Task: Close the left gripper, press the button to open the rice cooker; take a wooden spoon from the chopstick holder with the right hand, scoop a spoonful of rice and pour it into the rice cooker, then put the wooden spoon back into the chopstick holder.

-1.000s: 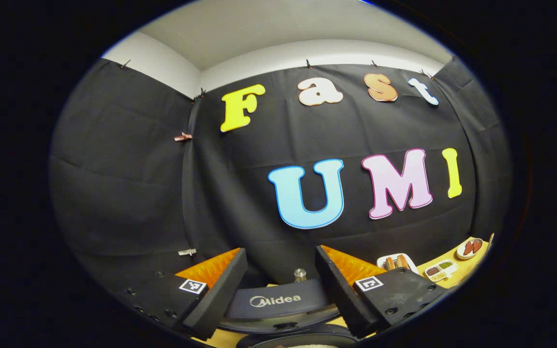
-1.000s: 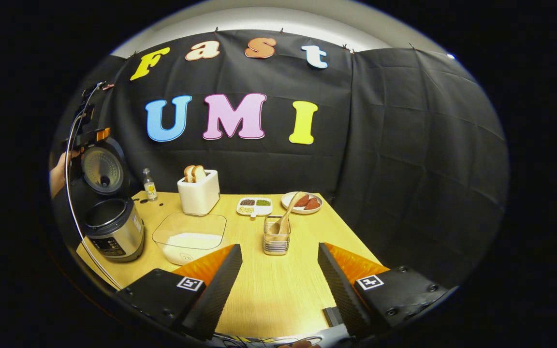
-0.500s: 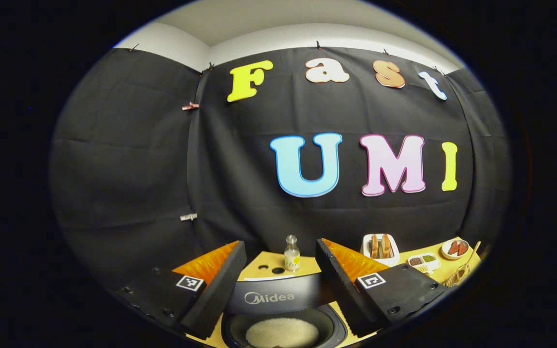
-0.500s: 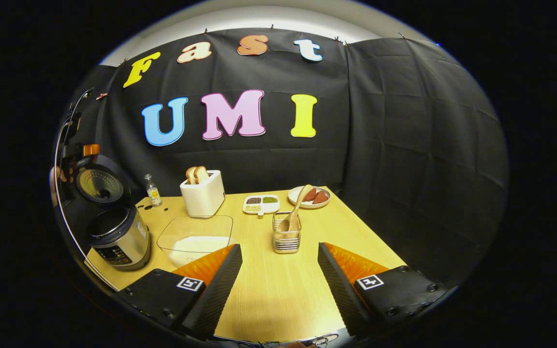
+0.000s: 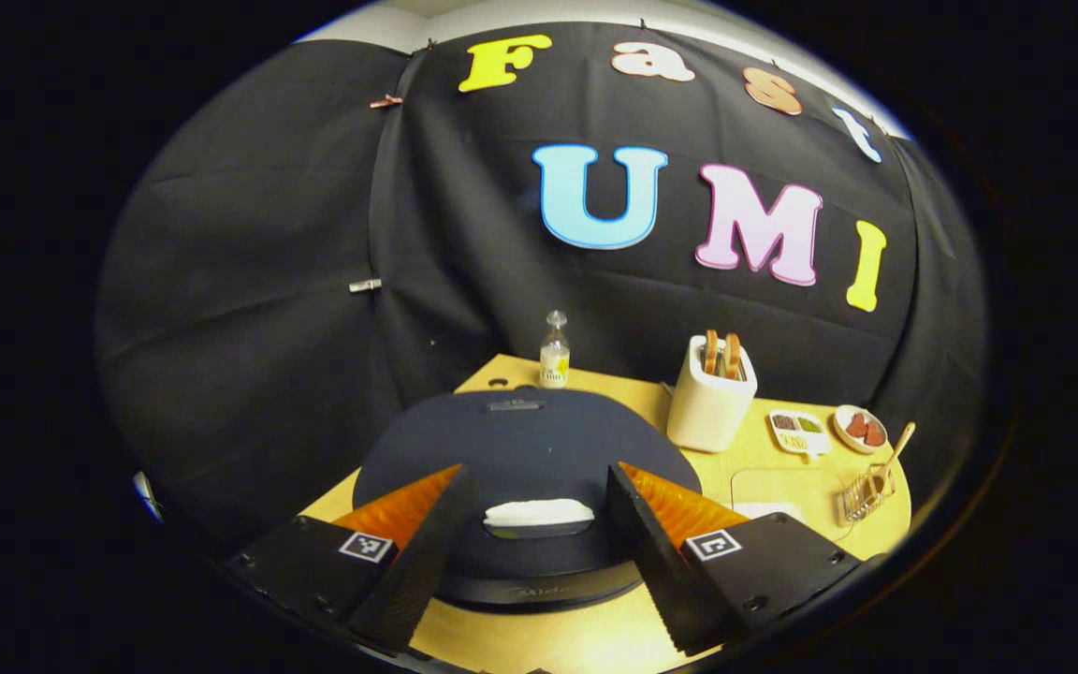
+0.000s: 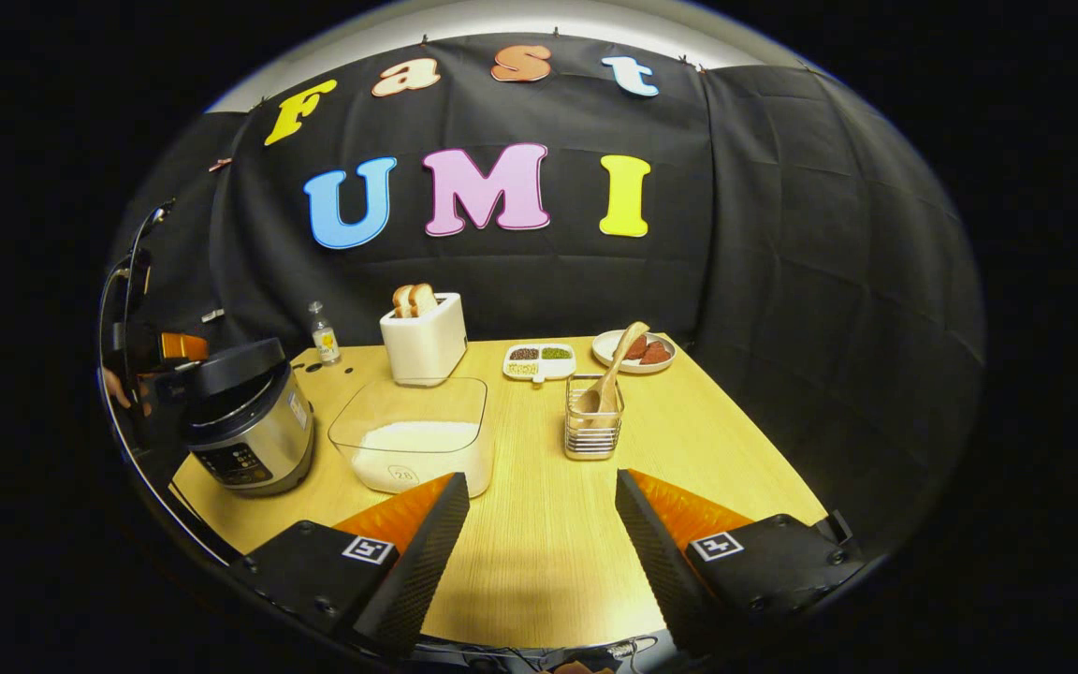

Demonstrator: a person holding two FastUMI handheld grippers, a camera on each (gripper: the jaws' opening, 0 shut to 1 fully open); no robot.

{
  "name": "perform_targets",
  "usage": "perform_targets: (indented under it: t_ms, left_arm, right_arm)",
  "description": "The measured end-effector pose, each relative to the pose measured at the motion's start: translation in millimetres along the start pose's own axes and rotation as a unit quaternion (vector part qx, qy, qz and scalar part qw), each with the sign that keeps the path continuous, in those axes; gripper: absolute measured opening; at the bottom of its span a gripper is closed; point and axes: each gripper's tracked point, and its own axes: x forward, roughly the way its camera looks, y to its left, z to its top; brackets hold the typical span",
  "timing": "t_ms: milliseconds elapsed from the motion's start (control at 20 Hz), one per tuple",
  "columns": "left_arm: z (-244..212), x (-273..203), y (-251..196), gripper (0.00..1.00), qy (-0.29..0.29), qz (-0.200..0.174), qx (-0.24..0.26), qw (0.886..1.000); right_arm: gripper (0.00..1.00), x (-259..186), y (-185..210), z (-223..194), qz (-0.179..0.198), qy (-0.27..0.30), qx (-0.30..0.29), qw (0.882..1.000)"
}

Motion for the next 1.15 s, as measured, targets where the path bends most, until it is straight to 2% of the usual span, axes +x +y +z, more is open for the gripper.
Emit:
perform_targets:
  t_ms: [150, 250, 300, 800, 1000, 1150]
  left_arm:
    - [-8, 0, 0, 0.99, -0.009, -0.004, 0.008, 1.000]
    - [-33, 5, -1, 0.99, 0.024, -0.003, 0.008, 1.000]
    - [-36, 4, -2, 0.99, 0.021, -0.001, 0.015, 1.000]
    - [-38, 6, 0, 1.00, 0.002, -0.010, 0.038, 0.999]
    - [-32, 1, -2, 0.99, -0.010, -0.041, 0.036, 0.998]
    - [-6, -23, -4, 0.96, -0.049, -0.063, 0.030, 0.996]
  right_arm:
    - [0.98, -1, 2, -6, -0.002, 0.007, 0.004, 1.000]
    - [0.98, -2, 3, -10, -0.004, 0.011, 0.008, 1.000]
    - [0.99, -3, 3, -12, -0.006, 0.012, 0.011, 1.000]
    - [0.99, -2, 11, -19, -0.013, 0.015, 0.027, 0.999]
    - [0.99, -2, 15, 3, -0.011, -0.006, 0.032, 0.999]
    - [0.99, -14, 17, 35, -0.004, -0.042, 0.015, 0.999]
